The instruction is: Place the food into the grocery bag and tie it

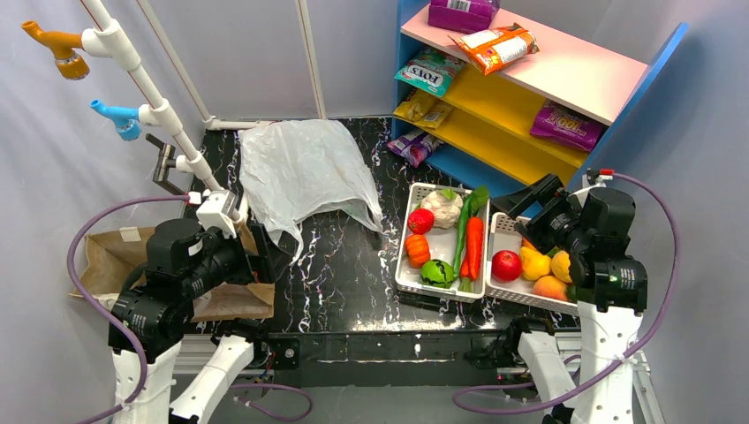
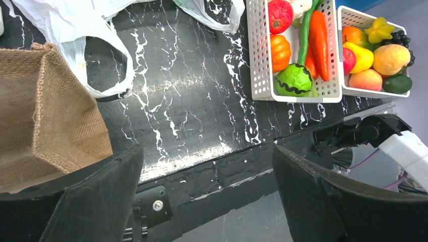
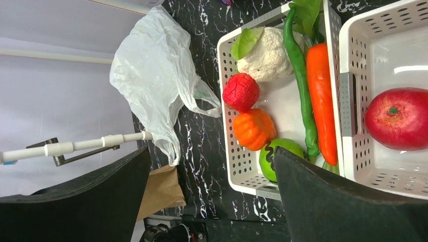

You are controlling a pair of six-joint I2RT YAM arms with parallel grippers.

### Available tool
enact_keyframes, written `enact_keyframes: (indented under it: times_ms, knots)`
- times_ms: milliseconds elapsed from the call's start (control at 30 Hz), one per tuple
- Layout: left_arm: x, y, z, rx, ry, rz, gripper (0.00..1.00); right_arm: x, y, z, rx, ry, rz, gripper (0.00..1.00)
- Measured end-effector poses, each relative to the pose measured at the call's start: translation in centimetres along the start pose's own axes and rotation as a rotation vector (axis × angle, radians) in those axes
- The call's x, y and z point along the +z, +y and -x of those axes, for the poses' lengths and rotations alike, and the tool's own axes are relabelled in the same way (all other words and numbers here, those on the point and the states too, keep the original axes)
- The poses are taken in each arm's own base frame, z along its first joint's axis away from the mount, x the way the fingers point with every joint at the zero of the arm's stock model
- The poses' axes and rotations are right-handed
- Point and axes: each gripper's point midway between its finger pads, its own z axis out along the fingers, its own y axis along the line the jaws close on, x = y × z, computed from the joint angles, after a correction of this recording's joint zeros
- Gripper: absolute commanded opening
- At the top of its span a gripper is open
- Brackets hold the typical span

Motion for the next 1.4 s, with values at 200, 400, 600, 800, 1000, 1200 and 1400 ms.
enact_keyframes:
  times_ms: [200,400,600,800,1000,1200,1400]
  knots:
    - [0.0,-0.3,-0.1,0.003,0.008,-0.017,1.00,0.4,-0.9,-0.4,0.030,0.026,-0.049,0.98]
    - [0.1,-0.3,-0.3,-0.001,0.021,-0.016,1.00,0.8,-1.9,-0.8,0.058,0.060,-0.104,0.98]
    - [0.0,0.0,-0.7,-0.005,0.035,-0.004,0.99,0.3,-1.9,-1.0,0.038,0.055,-0.100,0.98]
    - [0.0,0.1,-1.0,-0.007,0.048,0.000,0.99,0.2,-2.2,-1.3,0.007,0.088,-0.133,0.95]
    - [0.0,0.1,-1.1,-0.006,0.052,0.000,0.99,0.5,-1.9,-2.7,-0.055,0.164,-0.150,0.95]
    - [-0.1,0.2,-1.4,-0.009,0.061,0.004,0.99,1.4,-1.2,-4.9,-0.137,0.254,-0.163,0.95]
    - [-0.6,0.2,-1.7,-0.013,0.055,0.002,0.99,2.7,-0.6,-6.5,-0.136,0.300,-0.167,0.94]
